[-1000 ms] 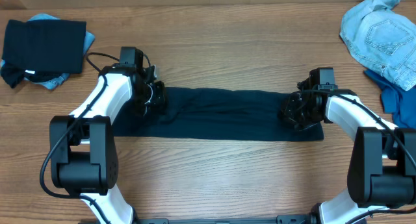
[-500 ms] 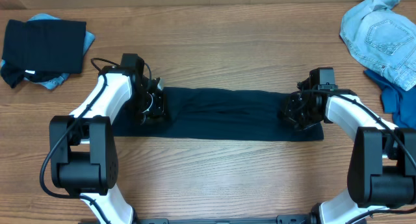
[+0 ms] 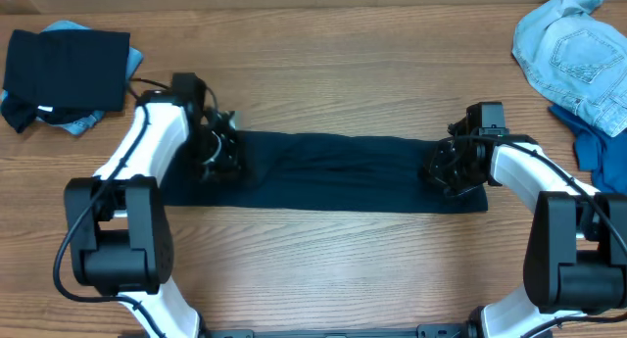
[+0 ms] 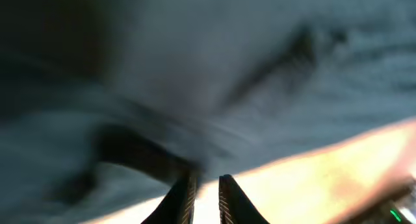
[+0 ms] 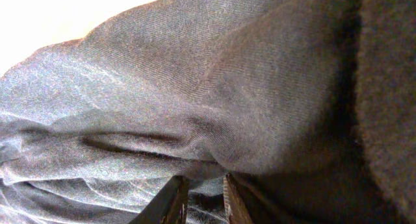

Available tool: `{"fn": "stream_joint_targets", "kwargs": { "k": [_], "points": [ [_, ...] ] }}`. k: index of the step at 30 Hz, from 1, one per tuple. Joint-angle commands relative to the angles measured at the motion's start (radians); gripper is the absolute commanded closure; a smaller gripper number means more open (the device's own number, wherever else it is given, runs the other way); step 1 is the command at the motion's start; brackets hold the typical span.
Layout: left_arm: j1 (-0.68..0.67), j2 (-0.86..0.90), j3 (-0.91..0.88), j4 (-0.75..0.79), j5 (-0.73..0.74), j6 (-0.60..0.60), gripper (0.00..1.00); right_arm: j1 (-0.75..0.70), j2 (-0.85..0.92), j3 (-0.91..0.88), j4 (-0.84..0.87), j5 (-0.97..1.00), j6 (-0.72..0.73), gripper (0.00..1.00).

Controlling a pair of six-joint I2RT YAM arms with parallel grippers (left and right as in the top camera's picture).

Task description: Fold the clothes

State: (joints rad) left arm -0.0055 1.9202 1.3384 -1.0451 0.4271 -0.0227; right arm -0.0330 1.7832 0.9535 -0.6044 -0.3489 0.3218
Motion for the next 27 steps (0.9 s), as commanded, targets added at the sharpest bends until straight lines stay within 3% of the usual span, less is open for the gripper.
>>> {"fn": "stream_joint_targets", "kwargs": {
  "k": [1,4,21,27],
  "points": [
    [0.031,-0.039,0.023,0.058,-0.217,-0.009,0.83,-0.019,0.063,-0.038,0.002,0.127,0.004,0.76],
    [0.023,-0.038,0.023,0.113,-0.22,-0.011,0.82,-0.019,0.063,-0.038,0.002,0.127,0.004,0.76],
    [-0.129,-0.034,-0.125,0.074,-0.228,-0.037,0.83,-0.019,0.063,-0.038,0.001,0.127,0.004,0.76],
    [-0.129,-0.039,-0.112,0.049,-0.121,-0.051,0.86,-0.019,0.063,-0.038,0.002,0.127,0.004,0.76]
  ]
}}
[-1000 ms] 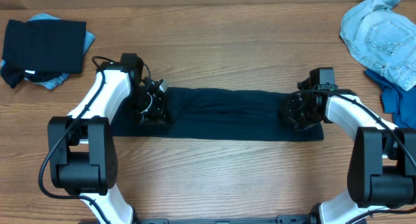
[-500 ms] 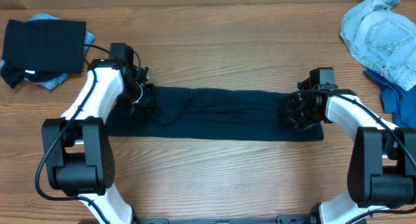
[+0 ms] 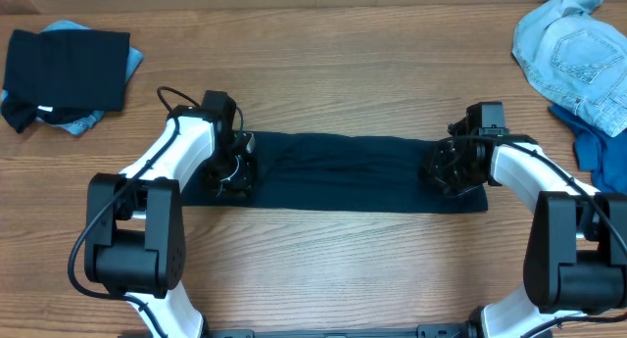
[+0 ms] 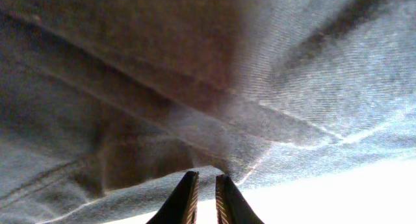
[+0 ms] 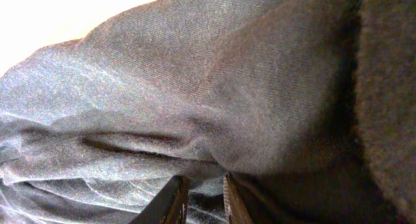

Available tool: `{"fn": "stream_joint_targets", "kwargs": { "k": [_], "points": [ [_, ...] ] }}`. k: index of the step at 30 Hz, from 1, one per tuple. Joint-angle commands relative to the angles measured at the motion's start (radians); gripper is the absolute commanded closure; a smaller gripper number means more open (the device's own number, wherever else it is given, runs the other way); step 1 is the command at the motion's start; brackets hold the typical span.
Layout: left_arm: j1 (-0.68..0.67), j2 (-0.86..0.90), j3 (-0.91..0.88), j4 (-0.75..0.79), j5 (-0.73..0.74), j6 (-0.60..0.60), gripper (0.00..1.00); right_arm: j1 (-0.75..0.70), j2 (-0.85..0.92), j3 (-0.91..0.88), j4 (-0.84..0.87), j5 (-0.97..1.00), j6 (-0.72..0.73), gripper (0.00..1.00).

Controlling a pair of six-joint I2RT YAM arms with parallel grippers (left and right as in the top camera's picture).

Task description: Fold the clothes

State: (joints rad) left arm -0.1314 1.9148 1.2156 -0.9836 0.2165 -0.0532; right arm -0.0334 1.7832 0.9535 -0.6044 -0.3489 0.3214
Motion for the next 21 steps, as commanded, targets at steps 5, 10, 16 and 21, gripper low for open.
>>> {"fn": "stream_joint_targets", "kwargs": {
  "k": [5,10,16,21],
  "points": [
    [-0.003,-0.06,0.096,-0.061,0.209,0.009,0.87,-0.018,0.063,-0.038,-0.002,0.127,0.005,0.76],
    [0.002,-0.126,0.185,-0.03,0.182,0.008,0.83,-0.018,0.063,-0.038,0.01,0.126,-0.004,0.8],
    [0.002,-0.114,0.193,-0.019,-0.027,-0.014,0.79,-0.05,0.063,0.064,0.044,0.12,-0.086,0.86],
    [0.002,-0.054,0.175,-0.03,-0.109,-0.013,0.77,-0.091,0.063,0.188,0.047,0.09,-0.087,0.84]
  ]
}}
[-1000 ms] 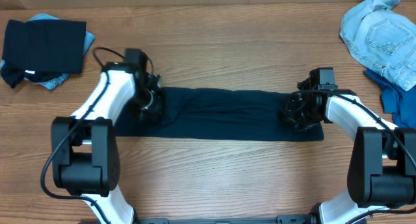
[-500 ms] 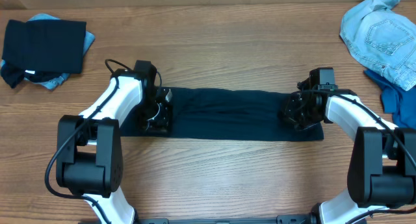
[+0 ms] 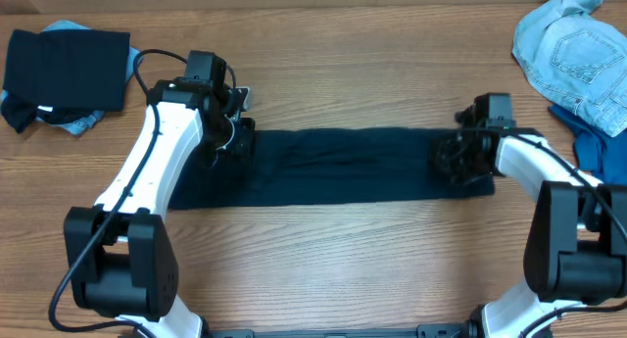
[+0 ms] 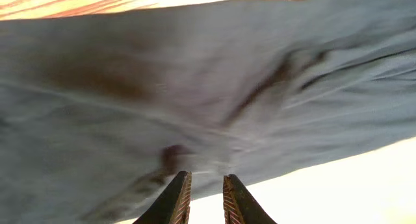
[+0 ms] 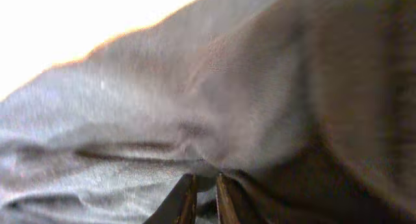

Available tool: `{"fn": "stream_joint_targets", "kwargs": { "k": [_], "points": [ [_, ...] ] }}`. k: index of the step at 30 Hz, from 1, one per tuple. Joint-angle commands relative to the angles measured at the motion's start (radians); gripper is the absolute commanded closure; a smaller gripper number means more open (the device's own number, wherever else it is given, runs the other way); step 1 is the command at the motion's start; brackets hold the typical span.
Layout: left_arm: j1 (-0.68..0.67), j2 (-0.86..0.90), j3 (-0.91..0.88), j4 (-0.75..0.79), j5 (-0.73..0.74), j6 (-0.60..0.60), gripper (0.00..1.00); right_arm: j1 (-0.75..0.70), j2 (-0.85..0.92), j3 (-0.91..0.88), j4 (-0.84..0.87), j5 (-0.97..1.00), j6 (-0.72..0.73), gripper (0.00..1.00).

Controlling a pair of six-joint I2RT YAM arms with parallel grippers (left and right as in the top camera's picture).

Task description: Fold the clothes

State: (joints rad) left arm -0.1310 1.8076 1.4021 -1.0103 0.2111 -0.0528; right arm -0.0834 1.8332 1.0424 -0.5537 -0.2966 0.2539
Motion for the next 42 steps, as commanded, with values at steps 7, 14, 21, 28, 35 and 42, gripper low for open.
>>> {"fn": "stream_joint_targets", "kwargs": {
  "k": [7,14,21,28,35,42],
  "points": [
    [0.002,0.151,-0.088,0.003,-0.141,-0.014,0.82,-0.057,0.013,0.19,-0.087,-0.115,-0.051,0.8],
    [0.002,0.181,-0.133,0.017,-0.145,-0.014,0.83,-0.057,0.013,0.19,-0.201,0.002,-0.045,0.68],
    [0.002,0.181,-0.133,0.017,-0.163,-0.014,0.82,-0.068,0.013,0.19,-0.137,0.127,-0.045,0.31],
    [0.002,0.181,-0.133,0.018,-0.163,-0.014,0.82,-0.069,0.015,0.163,-0.129,0.139,-0.04,0.45],
    [0.002,0.181,-0.133,0.02,-0.168,-0.014,0.82,-0.069,0.017,0.152,-0.153,0.142,-0.014,0.62],
    [0.002,0.181,-0.133,0.024,-0.168,-0.014,0.82,-0.069,0.04,0.138,-0.163,0.169,0.016,0.6]
  ]
}}
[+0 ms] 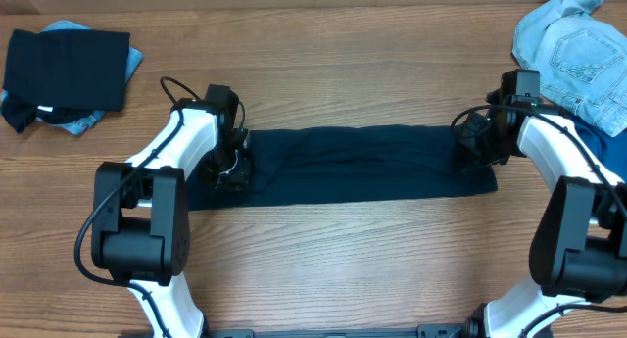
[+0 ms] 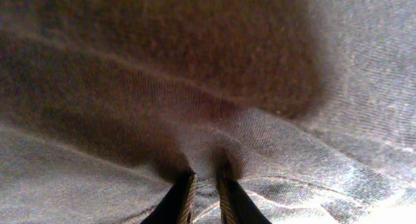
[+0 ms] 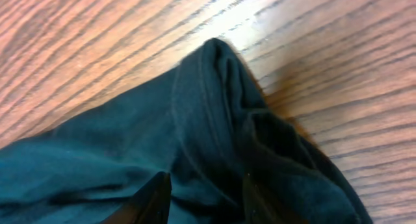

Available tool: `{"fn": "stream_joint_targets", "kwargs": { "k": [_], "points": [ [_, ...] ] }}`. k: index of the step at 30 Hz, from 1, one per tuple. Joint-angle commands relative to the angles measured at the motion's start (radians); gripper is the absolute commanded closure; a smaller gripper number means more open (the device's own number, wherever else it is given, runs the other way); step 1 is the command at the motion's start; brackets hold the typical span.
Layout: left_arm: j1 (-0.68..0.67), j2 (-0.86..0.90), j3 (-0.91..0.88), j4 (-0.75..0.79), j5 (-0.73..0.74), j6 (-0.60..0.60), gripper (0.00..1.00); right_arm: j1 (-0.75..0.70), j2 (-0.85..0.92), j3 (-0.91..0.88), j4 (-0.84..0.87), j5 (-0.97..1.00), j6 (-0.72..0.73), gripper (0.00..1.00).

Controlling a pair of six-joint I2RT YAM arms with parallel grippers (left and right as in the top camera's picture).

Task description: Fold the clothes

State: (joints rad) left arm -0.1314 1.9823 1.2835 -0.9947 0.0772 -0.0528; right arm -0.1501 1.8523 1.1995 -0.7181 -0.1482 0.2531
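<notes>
A dark navy garment (image 1: 343,167) lies as a long flat strip across the middle of the wooden table (image 1: 313,269). At its left end my left gripper (image 1: 231,164) is pressed down; the left wrist view shows that gripper (image 2: 205,180) shut, with a ridge of the navy cloth (image 2: 260,68) pinched between its tips. My right gripper (image 1: 477,142) is at the strip's right end. In the right wrist view it (image 3: 205,185) stands open just over the bunched corner of the garment (image 3: 221,120), with nothing between its fingers.
A folded dark garment (image 1: 67,64) rests on a light blue item at the back left. A pale denim piece (image 1: 568,49) and a blue cloth (image 1: 593,147) lie at the back right, close to the right arm.
My right gripper has let go of the garment's right end, now stands open and sits slightly farther right and back. My left gripper has come down lower on the left end, still pinching cloth.
Both grippers were shut on the ends of the navy strip, left and right. The left one shifted a little inward along the left end. Then both ends sat farther apart and back, with the strip drawn out longer. Now the right end is released and the strip lies flat.
</notes>
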Motion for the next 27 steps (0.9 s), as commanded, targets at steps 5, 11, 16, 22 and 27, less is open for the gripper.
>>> {"fn": "stream_joint_targets", "kwargs": {
  "k": [5,11,16,22,27],
  "points": [
    [0.002,0.006,-0.014,0.01,-0.034,-0.014,0.82,-0.003,0.024,-0.032,0.032,0.002,0.032,0.74],
    [0.002,0.006,-0.014,0.013,-0.034,-0.015,0.82,-0.014,0.024,-0.031,0.132,-0.01,0.055,0.85],
    [0.002,0.006,-0.014,0.024,-0.034,-0.016,0.82,-0.04,0.024,-0.031,0.251,-0.069,0.063,0.91],
    [0.002,0.006,-0.014,0.025,-0.034,-0.023,0.82,-0.093,0.024,-0.031,0.306,-0.141,0.082,0.94],
    [0.002,0.006,-0.014,0.031,-0.034,-0.023,0.82,-0.125,0.024,-0.024,0.194,-0.201,0.042,0.46]
  ]
}}
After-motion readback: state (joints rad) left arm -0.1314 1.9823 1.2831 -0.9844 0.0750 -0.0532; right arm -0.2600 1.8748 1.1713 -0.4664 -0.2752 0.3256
